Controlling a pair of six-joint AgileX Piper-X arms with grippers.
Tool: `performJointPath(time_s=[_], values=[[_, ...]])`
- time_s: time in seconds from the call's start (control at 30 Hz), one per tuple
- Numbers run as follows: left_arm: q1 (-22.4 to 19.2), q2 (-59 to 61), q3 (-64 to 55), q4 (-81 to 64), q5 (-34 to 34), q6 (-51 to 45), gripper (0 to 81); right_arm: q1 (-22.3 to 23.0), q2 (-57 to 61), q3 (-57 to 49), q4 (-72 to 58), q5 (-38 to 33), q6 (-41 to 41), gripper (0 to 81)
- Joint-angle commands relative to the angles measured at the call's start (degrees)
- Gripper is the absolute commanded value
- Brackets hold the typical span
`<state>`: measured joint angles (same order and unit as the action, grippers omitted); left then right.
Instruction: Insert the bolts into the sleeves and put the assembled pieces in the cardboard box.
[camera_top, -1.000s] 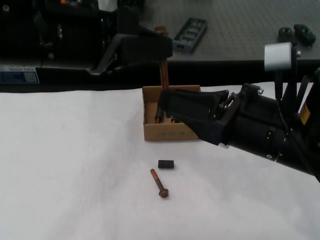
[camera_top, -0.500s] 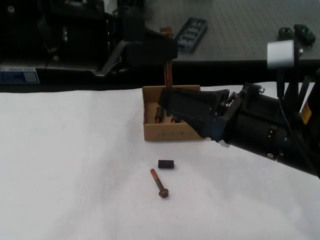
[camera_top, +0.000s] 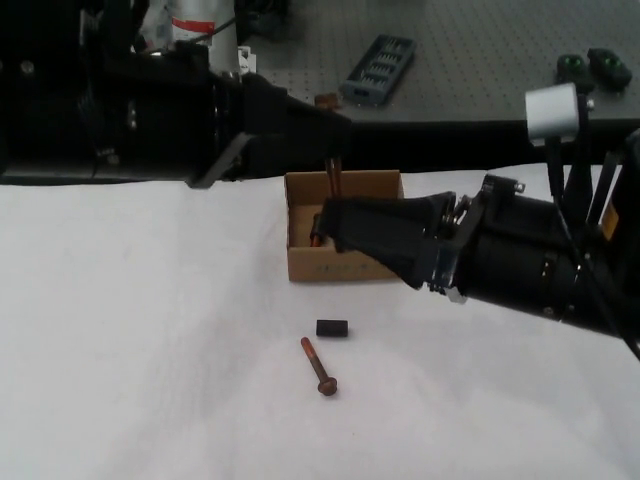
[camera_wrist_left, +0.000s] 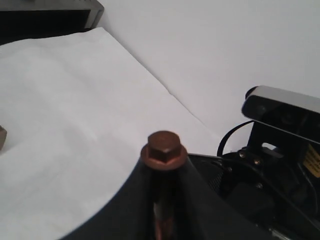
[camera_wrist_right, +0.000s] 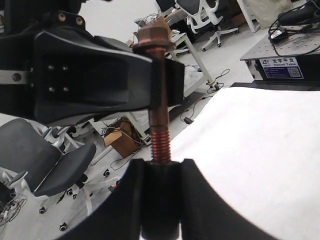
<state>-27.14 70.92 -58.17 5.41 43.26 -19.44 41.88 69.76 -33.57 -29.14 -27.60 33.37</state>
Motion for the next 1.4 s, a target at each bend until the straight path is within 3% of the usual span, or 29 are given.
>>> performJointPath(time_s=[0.0,0.13,0.3,0.87,1.13,1.23,1.37], values=[[-0.9,-1.1,0.7,1.5,3.5,0.5,0.6,-1.9,-0.2,-2.2,-2.1,4.7,0.0,1.8],[-0.9,-1.1,0.7,0.9,3.0,0.2,0.6,-1.8,-0.2,-2.4,-2.0,4.7,0.0,1.8],[-0.9,-1.1,0.7,1.3,-2.5,-2.5,0.6,-1.8,-0.2,-2.3,-2.0,5.0,-1.4,1.8],[-0.9,-1.1,0.7,1.3,3.6,-4.2,0.6,-1.8,-0.2,-3.4,-4.7,0.6,-10.0,1.8],[-0.9,-1.1,0.7,1.3,2.1,-2.1,0.6,-1.8,-0.2,-3.4,-4.7,0.4,-9.9,1.8],[-0.9,-1.1,0.7,1.3,2.3,-1.0,12.7,-1.8,-0.2,-3.4,-4.7,0.4,-9.9,1.8],[-0.9,-1.1,0.7,0.9,3.8,-1.2,44.0,-1.8,-0.2,-3.4,-4.6,0.4,-9.9,1.8]])
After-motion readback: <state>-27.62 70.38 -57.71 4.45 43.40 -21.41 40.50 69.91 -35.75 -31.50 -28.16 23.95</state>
